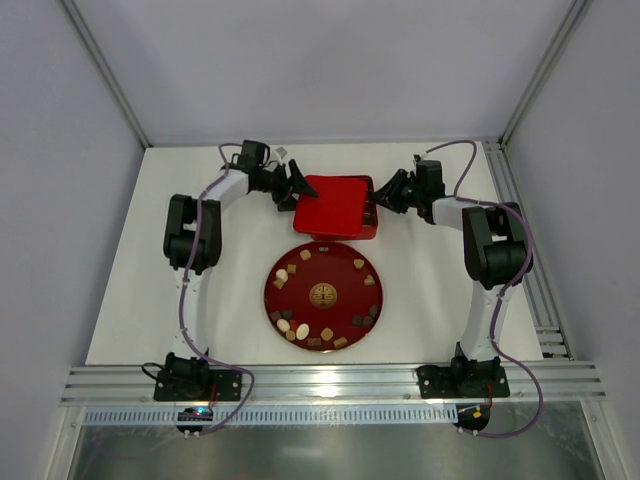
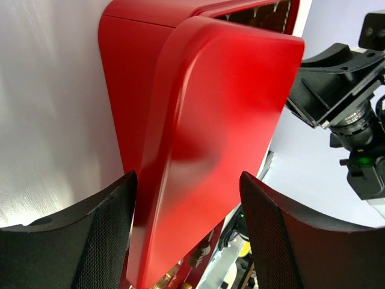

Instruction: Pack the chocolate

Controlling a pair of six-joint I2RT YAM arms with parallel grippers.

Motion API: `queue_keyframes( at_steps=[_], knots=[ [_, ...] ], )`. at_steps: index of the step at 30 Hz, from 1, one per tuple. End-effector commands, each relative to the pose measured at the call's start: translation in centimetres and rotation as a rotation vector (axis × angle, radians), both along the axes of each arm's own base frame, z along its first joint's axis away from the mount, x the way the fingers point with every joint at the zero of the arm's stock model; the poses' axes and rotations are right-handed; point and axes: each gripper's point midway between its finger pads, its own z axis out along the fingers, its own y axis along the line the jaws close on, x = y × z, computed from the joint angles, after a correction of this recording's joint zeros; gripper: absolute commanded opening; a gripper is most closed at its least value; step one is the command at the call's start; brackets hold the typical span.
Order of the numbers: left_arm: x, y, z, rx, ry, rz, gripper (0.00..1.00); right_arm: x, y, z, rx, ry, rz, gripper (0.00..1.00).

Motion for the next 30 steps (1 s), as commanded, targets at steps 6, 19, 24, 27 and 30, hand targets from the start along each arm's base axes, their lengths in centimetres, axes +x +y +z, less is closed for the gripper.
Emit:
queue_keyframes(
  at_steps=[6,19,24,27,30],
  knots=[
    [0.2,0.0,-0.4,0.064,0.009,0.054,0.65,0.7,0.5,0.7,-0.009,-0.045,0.012,0.34],
    [1.1,0.9,-0.8,0.136,0.043,0.176,0.64,-0.8,1.2,1.3,0.022,-0.052,-0.016,0.34],
    [1.5,0.9,-0.6,0.148,0.041,0.215,0.64,-1.2,1.6,1.7,0.023,-0.060,-0.020,0.34],
    [1.6,0.8,-0.6,0.159,0.047,0.236,0.64,-1.4,2.0,2.2,0.025,-0.067,-0.020,0.34],
    [1.7,0.9,-0.7,0.171,0.048,0.256,0.64,-1.6,2.4,2.2,0.025,-0.066,-0.018,0.34]
  ],
)
